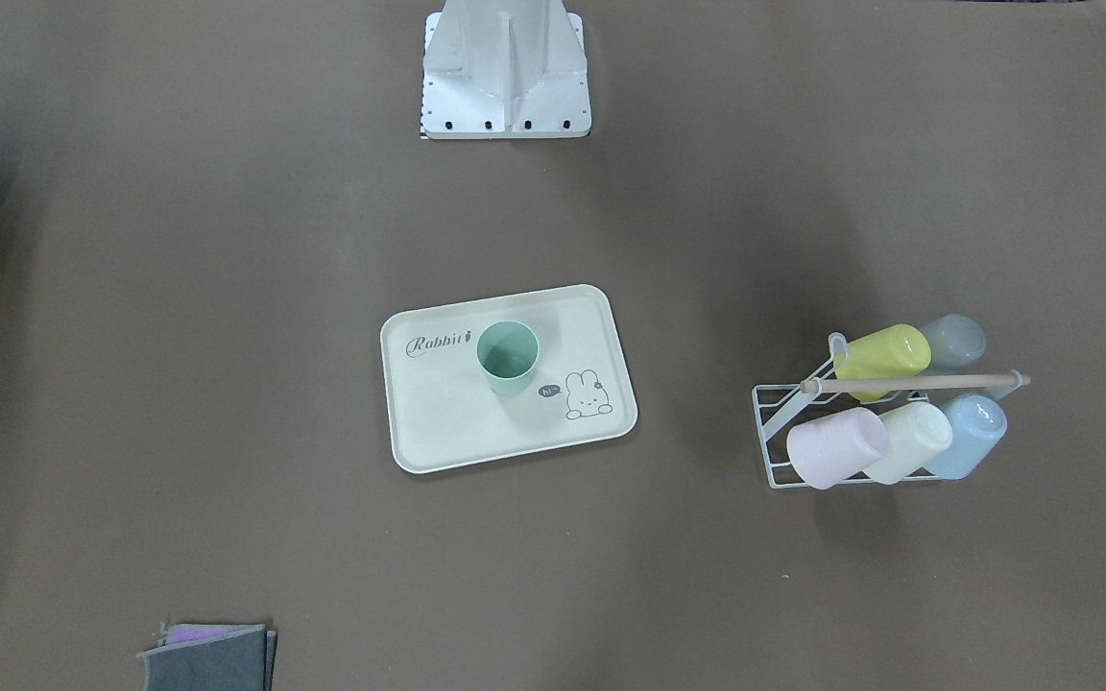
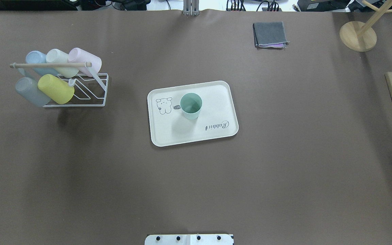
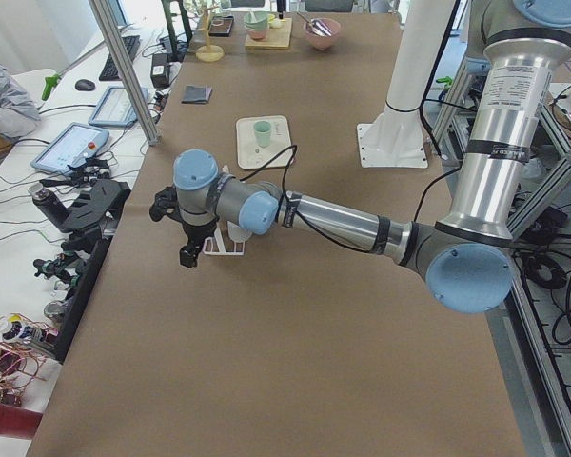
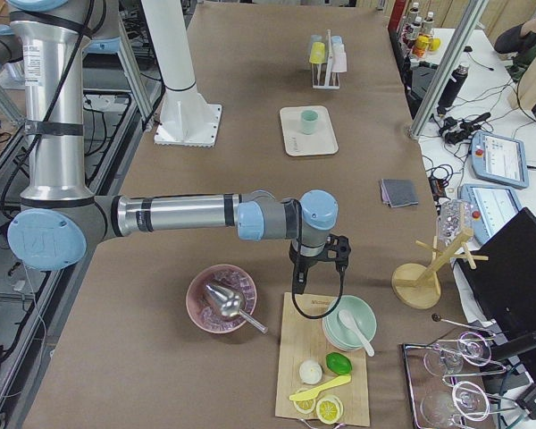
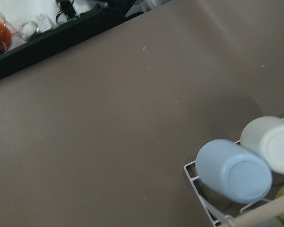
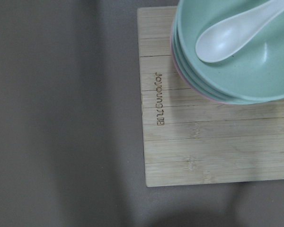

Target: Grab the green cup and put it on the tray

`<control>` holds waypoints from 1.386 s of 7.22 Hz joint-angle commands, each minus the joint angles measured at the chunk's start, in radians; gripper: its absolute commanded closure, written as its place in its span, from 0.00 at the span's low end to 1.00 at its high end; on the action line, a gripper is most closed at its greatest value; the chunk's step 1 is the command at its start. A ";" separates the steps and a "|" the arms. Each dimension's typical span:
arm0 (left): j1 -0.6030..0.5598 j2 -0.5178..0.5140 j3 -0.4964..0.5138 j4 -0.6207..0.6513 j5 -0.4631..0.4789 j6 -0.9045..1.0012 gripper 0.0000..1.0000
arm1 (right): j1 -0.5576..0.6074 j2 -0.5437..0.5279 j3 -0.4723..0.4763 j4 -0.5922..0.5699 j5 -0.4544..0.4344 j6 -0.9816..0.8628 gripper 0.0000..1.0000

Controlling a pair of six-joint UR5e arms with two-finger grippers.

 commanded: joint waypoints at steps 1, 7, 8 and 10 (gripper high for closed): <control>-0.079 0.128 -0.001 0.021 -0.086 -0.019 0.02 | 0.000 0.001 0.003 0.000 -0.003 -0.001 0.00; -0.128 0.153 -0.162 0.335 0.031 0.013 0.02 | 0.002 0.002 0.007 0.000 -0.014 0.007 0.00; -0.128 0.159 -0.160 0.340 0.074 0.088 0.02 | 0.003 0.004 0.010 0.000 -0.013 0.007 0.00; -0.127 0.191 -0.130 0.334 0.073 0.113 0.02 | 0.003 0.002 0.012 0.000 -0.013 0.007 0.00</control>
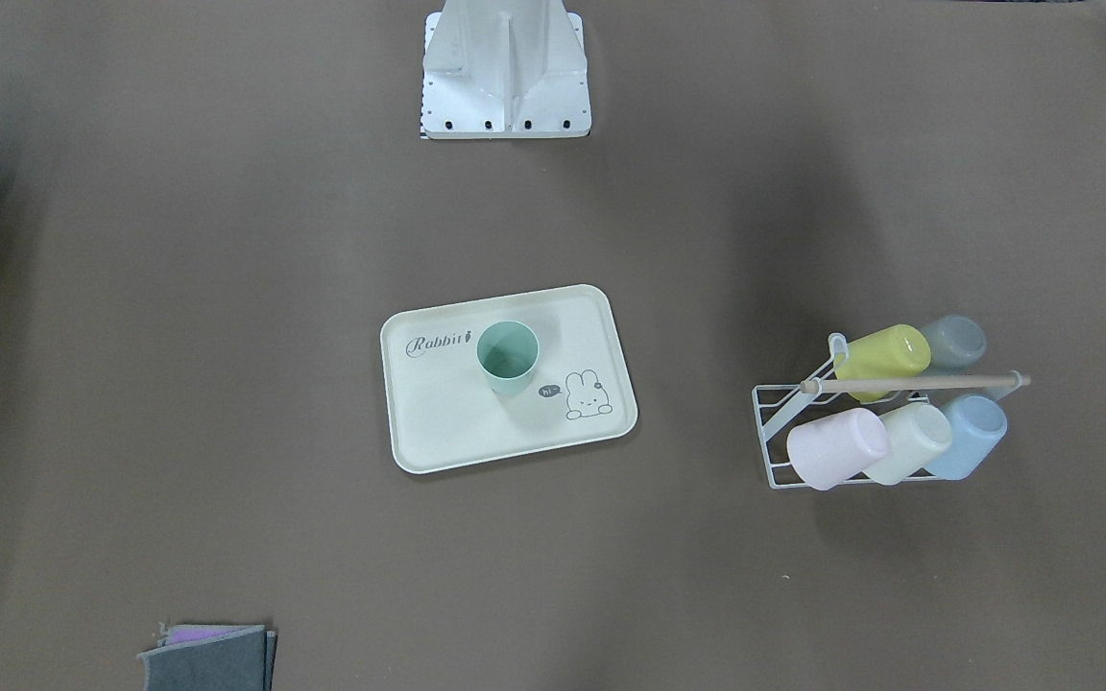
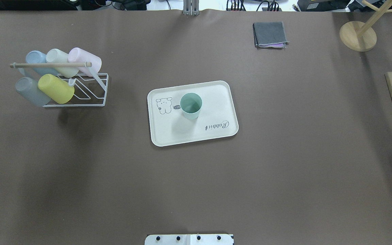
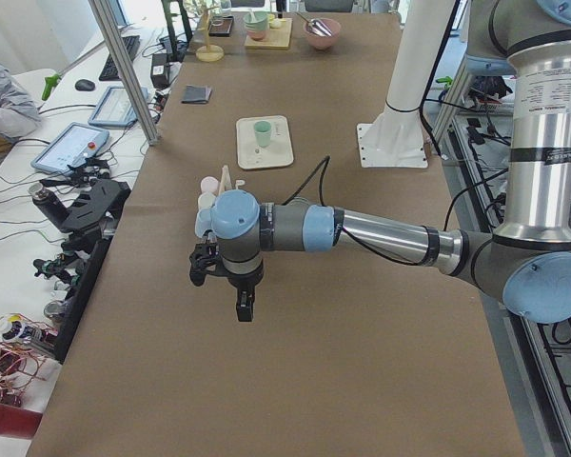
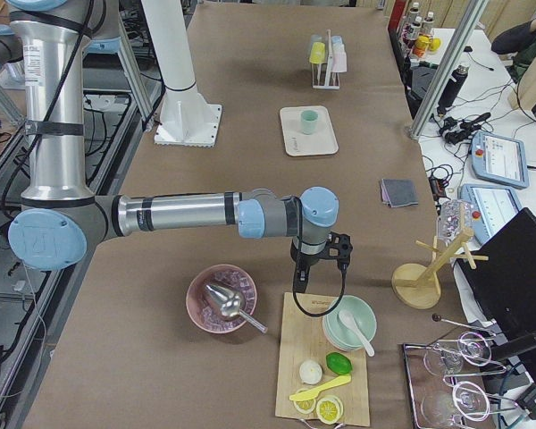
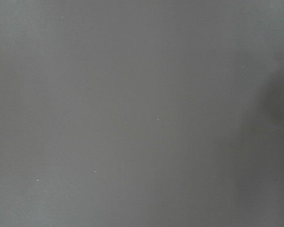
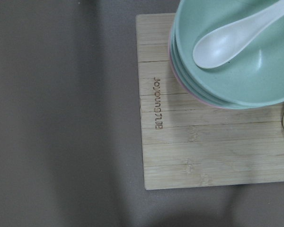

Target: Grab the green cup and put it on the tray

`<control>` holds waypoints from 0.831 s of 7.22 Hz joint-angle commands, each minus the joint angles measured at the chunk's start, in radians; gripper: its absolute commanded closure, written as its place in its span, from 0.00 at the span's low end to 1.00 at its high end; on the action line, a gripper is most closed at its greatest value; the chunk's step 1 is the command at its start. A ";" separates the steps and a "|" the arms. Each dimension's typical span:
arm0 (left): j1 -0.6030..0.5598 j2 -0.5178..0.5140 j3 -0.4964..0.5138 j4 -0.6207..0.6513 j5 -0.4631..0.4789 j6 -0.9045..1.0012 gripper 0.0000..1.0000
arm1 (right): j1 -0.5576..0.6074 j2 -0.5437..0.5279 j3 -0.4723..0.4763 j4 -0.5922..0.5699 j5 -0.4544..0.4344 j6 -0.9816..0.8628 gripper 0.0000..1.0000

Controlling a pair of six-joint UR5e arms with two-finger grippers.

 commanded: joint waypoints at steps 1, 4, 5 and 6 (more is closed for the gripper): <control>0.004 0.029 0.030 -0.010 0.005 0.016 0.01 | -0.001 0.000 0.006 0.000 -0.001 0.000 0.00; 0.003 0.038 0.035 -0.005 -0.098 0.016 0.02 | 0.001 0.000 0.006 0.000 -0.001 -0.002 0.00; 0.001 0.040 0.034 -0.004 -0.103 0.016 0.02 | 0.001 0.000 0.007 0.000 -0.001 -0.002 0.00; 0.001 0.040 0.034 -0.002 -0.103 0.015 0.01 | 0.001 0.001 0.008 0.000 -0.001 -0.002 0.00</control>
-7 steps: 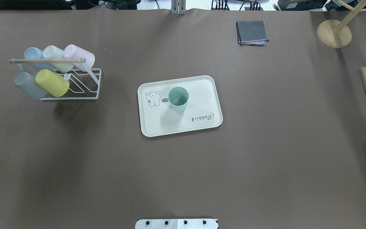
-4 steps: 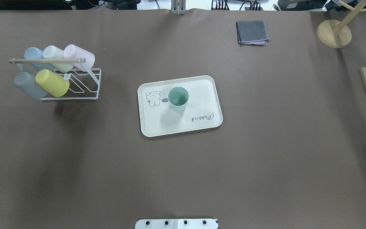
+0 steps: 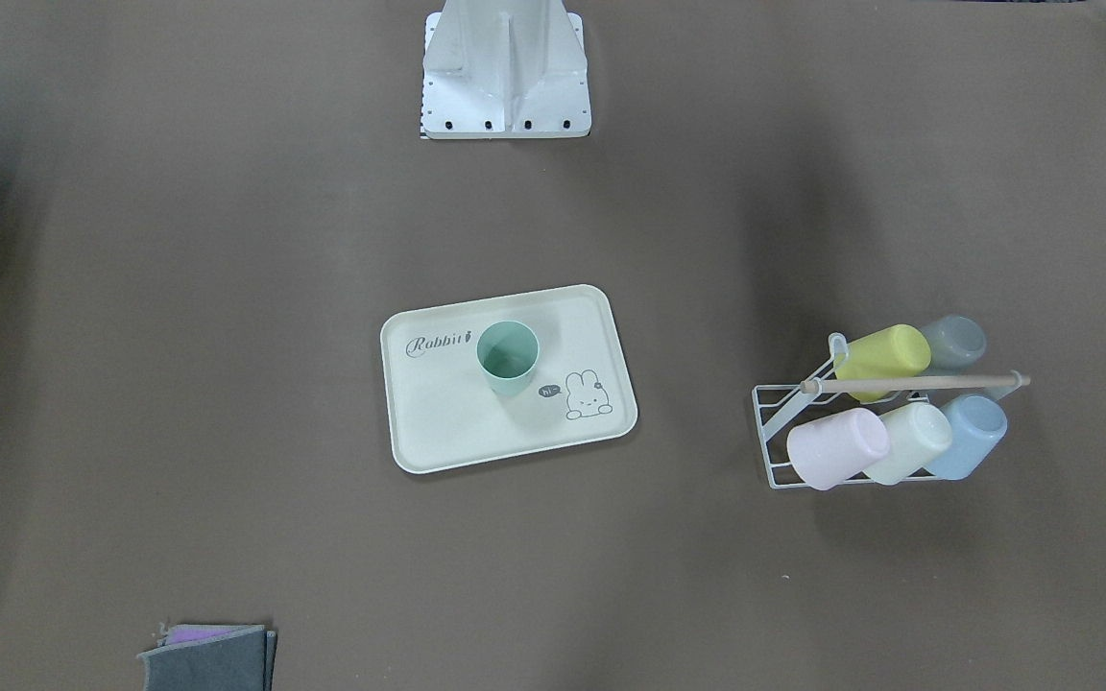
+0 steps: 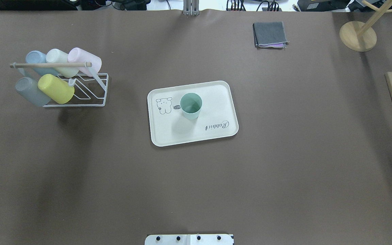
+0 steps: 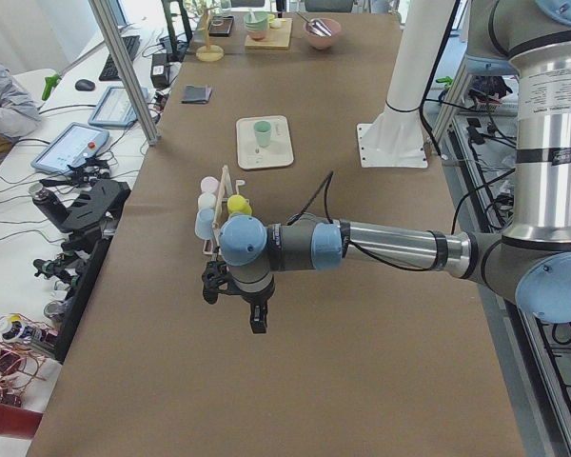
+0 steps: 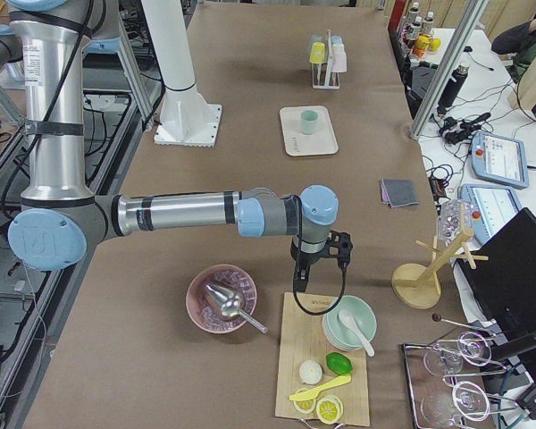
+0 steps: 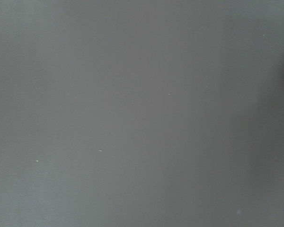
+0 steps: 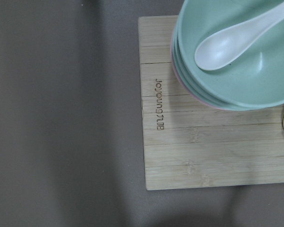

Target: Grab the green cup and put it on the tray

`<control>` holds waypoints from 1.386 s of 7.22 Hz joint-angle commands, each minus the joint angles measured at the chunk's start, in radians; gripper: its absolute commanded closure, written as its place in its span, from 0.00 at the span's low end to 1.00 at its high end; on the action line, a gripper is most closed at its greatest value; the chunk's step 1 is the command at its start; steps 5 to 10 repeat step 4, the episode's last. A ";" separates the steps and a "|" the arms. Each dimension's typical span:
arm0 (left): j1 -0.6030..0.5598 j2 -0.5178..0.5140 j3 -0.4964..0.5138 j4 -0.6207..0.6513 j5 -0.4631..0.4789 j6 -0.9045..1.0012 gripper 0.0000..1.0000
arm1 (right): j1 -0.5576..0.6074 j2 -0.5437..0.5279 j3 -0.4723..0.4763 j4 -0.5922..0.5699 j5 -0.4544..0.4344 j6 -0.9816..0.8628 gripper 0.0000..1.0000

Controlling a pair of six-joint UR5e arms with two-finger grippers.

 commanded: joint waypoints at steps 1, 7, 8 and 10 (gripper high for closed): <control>-0.001 0.001 -0.004 0.004 -0.011 -0.001 0.01 | 0.000 0.001 0.001 0.000 0.000 0.000 0.00; 0.001 0.001 0.001 0.004 -0.010 -0.001 0.01 | 0.000 0.001 -0.001 0.000 0.000 0.000 0.00; 0.001 0.001 0.001 0.004 -0.010 -0.001 0.01 | 0.000 0.001 -0.001 0.000 0.000 0.000 0.00; 0.001 0.001 0.001 0.004 -0.010 -0.001 0.01 | 0.000 0.001 -0.001 0.000 0.000 0.000 0.00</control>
